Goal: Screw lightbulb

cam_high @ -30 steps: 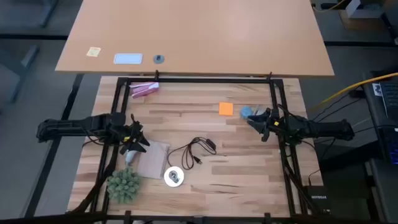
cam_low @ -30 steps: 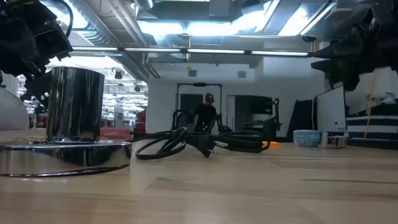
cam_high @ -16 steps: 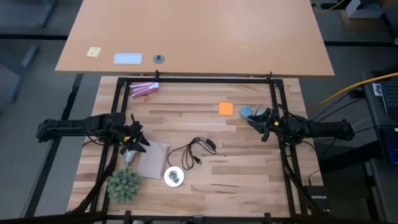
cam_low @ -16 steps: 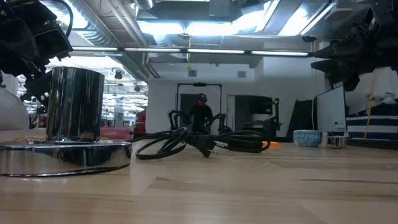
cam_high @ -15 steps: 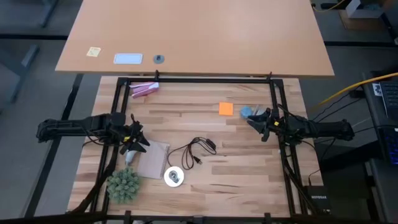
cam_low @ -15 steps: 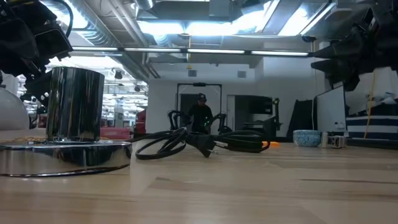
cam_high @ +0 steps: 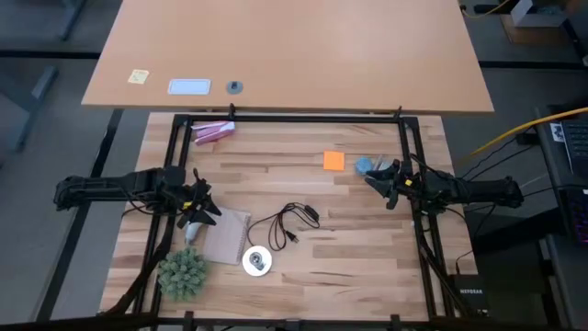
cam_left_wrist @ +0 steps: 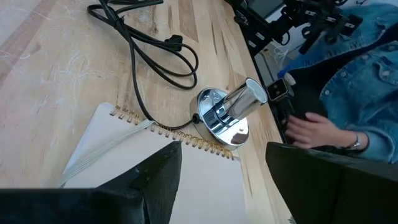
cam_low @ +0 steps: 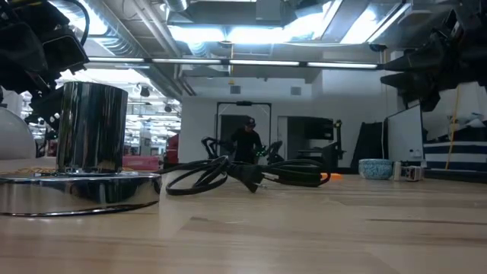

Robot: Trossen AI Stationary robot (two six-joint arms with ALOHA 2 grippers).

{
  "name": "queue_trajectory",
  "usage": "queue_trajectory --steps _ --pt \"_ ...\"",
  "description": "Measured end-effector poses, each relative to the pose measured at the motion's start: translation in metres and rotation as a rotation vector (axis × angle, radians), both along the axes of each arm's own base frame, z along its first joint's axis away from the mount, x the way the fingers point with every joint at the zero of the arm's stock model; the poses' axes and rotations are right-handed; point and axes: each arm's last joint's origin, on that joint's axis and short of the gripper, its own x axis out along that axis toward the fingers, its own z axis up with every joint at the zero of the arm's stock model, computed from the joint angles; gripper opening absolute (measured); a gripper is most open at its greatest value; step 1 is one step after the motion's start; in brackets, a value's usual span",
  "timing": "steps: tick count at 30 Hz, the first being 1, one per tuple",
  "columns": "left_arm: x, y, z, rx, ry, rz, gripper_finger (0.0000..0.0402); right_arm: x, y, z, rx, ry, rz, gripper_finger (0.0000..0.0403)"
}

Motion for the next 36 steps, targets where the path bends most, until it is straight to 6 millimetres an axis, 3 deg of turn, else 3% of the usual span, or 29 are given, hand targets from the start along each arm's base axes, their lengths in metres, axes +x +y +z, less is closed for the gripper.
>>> queue_trajectory --steps 36 --pt "0.0 0.0 0.0 0.0 0.0 0.0 0.0224 0.0003 -0.0012 0.004 -0.015 -0.057 -0.046 0.015"
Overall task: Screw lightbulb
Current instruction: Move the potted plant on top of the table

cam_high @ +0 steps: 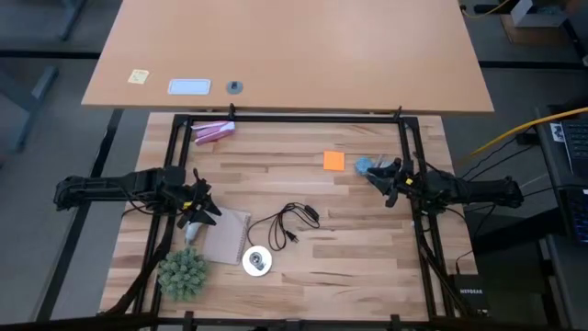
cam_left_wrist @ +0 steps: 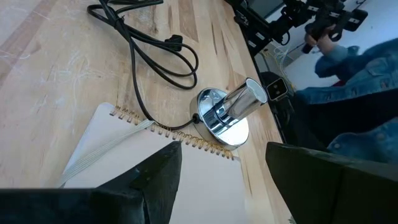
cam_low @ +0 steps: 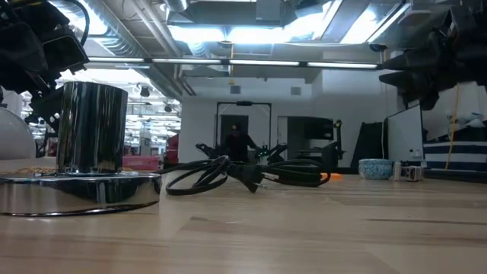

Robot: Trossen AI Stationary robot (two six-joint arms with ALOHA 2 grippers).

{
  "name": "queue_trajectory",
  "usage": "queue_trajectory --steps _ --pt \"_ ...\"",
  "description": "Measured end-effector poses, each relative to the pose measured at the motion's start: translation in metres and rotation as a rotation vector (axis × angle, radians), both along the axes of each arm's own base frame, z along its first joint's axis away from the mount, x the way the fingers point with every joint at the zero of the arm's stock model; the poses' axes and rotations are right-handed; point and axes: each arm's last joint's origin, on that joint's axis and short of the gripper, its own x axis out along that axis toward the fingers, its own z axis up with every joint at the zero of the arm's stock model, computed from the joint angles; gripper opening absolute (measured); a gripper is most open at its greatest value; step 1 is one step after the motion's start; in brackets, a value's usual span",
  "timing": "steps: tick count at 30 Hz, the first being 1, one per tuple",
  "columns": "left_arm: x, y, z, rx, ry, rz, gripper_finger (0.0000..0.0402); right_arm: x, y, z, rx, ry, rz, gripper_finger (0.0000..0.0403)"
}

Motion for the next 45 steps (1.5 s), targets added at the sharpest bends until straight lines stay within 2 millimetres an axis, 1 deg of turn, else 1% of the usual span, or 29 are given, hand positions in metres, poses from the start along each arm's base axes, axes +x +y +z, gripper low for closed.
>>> queue_trajectory --steps 3,8,13,17,20,24,26,29,32,34,39,45 --pt "0.0 0.0 0.0 0.0 0.0 0.0 0.0224 0.0 0.0 0.003 -0.01 -0.023 -0.001 0.015" --pt "0.0 0.0 0.0 0.0 -0.001 0.0 0.0224 -0.001 -0.003 0.004 -0.016 -0.025 -0.092 0.015" --pt "0.0 0.0 0.0 0.0 0.0 0.001 0.0224 0.0 0.0 0.004 -0.026 -0.028 -0.013 0.015" --pt "0.0 0.0 0.0 0.0 0.0 0.0 0.0224 0.0 0.0 0.004 -0.028 -0.018 0.0 0.0152" --pt "0.0 0.0 0.0 0.0 0.0 0.0 0.0224 0.003 0.0 0.004 -0.028 -0.007 -0.008 0.017" --pt "0.0 0.0 0.0 0.0 0.0 0.0 0.0224 0.009 0.001 0.009 -0.025 -0.043 -0.01 0.0211" --pt "0.0 0.0 0.0 0.0 0.0 0.0 0.0224 0.014 0.001 0.013 -0.026 -0.075 0.002 0.023" --pt "0.0 0.0 0.0 0.0 0.0 0.0 0.0224 0.022 0.005 0.017 -0.057 -0.103 0.091 0.0248" --pt "0.0 0.0 0.0 0.0 0.0 0.0 0.0224 0.031 0.008 0.018 -0.09 -0.12 0.171 0.0249" --pt "0.0 0.0 0.0 0.0 0.0 0.0 0.0224 0.037 0.009 0.018 -0.111 -0.114 0.186 0.0246" --pt "0.0 0.0 0.0 0.0 0.0 0.0 0.0224 0.06 0.012 0.031 -0.217 0.006 0.22 0.0242" --pt "0.0 0.0 0.0 0.0 0.0 0.0 0.0224 0.098 0.016 0.051 -0.396 0.187 0.248 0.0241"
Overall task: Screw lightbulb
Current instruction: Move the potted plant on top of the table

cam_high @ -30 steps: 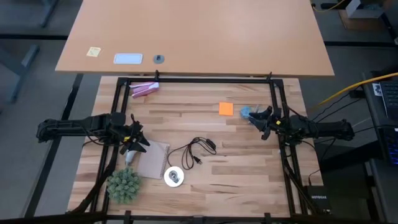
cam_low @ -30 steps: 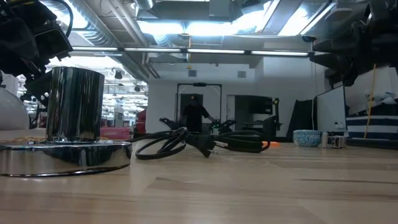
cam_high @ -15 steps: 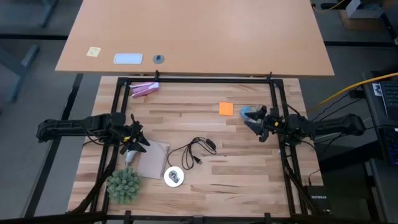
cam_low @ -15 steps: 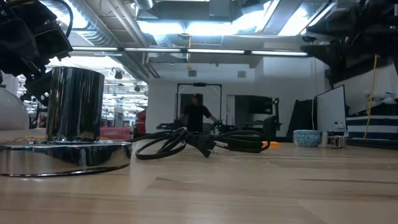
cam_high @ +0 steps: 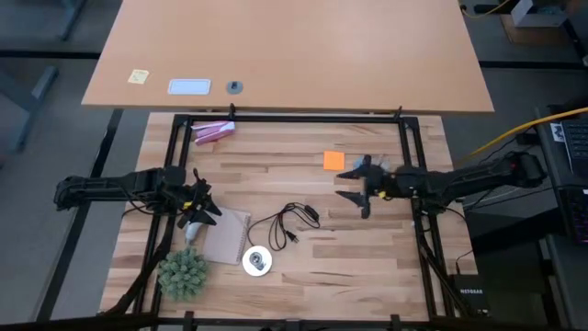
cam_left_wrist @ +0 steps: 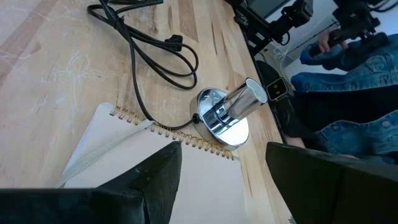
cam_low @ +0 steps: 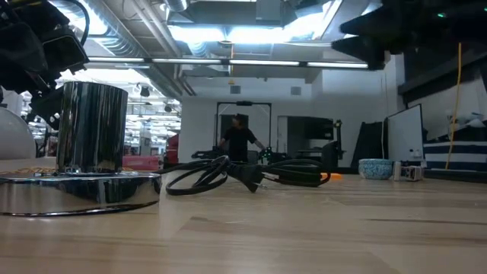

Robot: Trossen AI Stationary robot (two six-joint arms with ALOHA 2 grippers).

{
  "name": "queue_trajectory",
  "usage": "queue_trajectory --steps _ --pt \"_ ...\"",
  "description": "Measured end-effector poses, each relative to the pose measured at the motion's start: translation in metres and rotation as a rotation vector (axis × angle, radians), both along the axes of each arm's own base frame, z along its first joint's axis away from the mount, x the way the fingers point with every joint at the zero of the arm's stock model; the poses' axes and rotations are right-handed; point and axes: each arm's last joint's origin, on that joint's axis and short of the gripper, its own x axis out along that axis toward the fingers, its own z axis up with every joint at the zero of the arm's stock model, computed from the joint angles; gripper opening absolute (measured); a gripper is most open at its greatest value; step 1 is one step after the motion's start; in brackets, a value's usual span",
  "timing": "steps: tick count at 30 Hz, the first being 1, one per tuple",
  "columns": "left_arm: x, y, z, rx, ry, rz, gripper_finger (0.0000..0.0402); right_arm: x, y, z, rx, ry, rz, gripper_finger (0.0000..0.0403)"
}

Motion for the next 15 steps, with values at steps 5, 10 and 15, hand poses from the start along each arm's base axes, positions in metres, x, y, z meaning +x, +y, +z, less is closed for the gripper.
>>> queue_trajectory --steps 5,10,15 --pt "0.0 0.0 0.0 0.0 0.0 0.0 0.0224 0.035 0.003 0.006 -0.088 0.167 0.013 0.0241" --pt "0.0 0.0 0.0 0.0 0.0 0.0 0.0224 0.067 0.006 0.001 -0.098 0.294 0.02 0.0241" --pt "0.0 0.0 0.0 0.0 0.0 0.001 0.0224 0.095 0.012 -0.008 -0.075 0.349 0.116 0.0241"
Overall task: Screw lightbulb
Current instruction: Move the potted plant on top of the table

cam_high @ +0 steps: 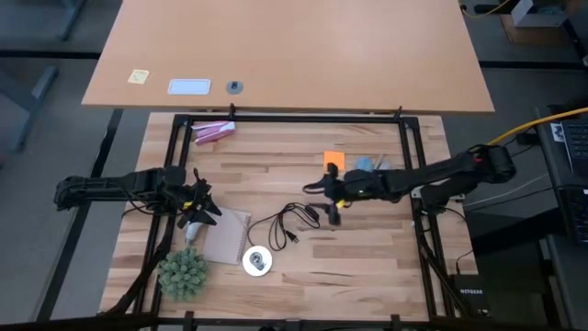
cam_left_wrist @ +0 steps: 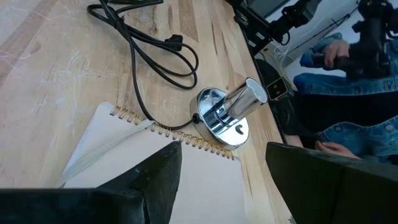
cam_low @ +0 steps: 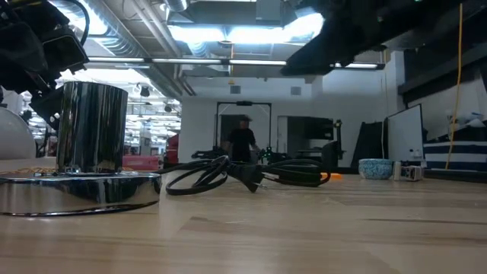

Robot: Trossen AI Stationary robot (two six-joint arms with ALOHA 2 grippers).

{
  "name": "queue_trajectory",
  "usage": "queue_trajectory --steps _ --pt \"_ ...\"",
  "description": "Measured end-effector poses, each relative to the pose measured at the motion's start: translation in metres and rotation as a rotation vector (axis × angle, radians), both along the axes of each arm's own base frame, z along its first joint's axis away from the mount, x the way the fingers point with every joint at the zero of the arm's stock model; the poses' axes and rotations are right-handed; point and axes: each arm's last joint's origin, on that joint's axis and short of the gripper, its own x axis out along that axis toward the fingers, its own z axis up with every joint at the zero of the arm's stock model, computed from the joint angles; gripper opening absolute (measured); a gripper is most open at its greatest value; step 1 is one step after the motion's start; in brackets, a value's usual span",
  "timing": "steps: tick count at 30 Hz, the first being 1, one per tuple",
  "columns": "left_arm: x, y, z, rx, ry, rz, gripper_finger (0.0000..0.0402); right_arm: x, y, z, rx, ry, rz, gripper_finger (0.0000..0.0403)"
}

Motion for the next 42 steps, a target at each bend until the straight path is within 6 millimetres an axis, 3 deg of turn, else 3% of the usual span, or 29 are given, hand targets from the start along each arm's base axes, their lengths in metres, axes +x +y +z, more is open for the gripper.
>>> queue_trajectory --steps 5,12,19,27,35,42 --pt "0.0 0.0 0.0 0.0 0.0 -0.001 0.0224 0.022 0.008 -0.004 0.127 0.039 0.138 0.0241" --pt "0.0 0.0 0.0 0.0 0.0 0.0 0.0224 0.055 0.018 -0.012 0.223 0.077 0.178 0.0241" --pt "0.0 0.0 0.0 0.0 -0.001 0.0 0.0224 0.09 0.047 -0.02 0.218 0.095 0.247 0.0241" --pt "0.0 0.0 0.0 0.0 0.0 0.0 0.0224 0.128 0.081 -0.014 0.231 0.052 0.282 0.0241" --pt "0.0 0.0 0.0 0.0 0.0 -0.001 0.0224 0.147 0.113 -0.028 0.195 0.089 0.272 0.0241" --pt "0.0 0.0 0.0 0.0 0.0 -0.001 0.0224 0.16 0.122 -0.045 0.163 0.103 0.228 0.0241"
